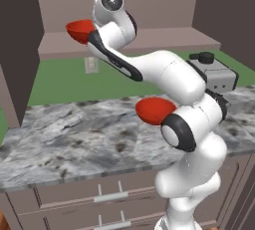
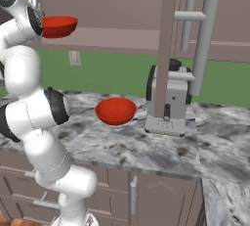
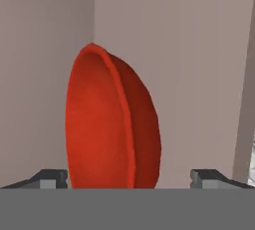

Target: Open the cabinet. Pick the bowls from the counter and place them in the cabinet. Then close the cabinet.

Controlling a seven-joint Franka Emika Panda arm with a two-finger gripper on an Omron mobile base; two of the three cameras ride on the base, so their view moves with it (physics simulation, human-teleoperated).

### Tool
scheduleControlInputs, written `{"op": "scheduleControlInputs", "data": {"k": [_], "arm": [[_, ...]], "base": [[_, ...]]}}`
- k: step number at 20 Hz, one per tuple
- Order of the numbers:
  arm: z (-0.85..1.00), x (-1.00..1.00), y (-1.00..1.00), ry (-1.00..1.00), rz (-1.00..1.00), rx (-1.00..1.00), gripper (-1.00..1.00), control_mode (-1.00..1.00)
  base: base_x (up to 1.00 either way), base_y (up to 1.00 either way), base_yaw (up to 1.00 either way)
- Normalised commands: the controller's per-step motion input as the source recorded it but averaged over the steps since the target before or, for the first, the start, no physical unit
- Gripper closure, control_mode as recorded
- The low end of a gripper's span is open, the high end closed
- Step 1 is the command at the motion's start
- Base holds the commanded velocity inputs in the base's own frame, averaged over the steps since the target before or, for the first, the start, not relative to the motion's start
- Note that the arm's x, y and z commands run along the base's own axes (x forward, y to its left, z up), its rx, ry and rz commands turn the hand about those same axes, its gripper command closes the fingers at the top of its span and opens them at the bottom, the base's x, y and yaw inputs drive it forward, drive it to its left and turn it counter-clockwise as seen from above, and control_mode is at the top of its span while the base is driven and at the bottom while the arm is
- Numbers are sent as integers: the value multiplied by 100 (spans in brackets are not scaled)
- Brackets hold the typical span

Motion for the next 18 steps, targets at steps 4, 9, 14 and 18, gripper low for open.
{"op": "scheduleControlInputs", "data": {"k": [4, 9, 14, 18], "arm": [[4, -86, -71, 5, -15, 2, -100, -100], [0, -99, -77, 7, -14, 1, -100, -100], [0, -100, -75, 2, -13, 0, -100, -100], [0, -100, -70, 0, -12, 0, -100, -100]], "base": [[0, 0, 0], [0, 0, 0], [0, 0, 0], [0, 0, 0]]}}
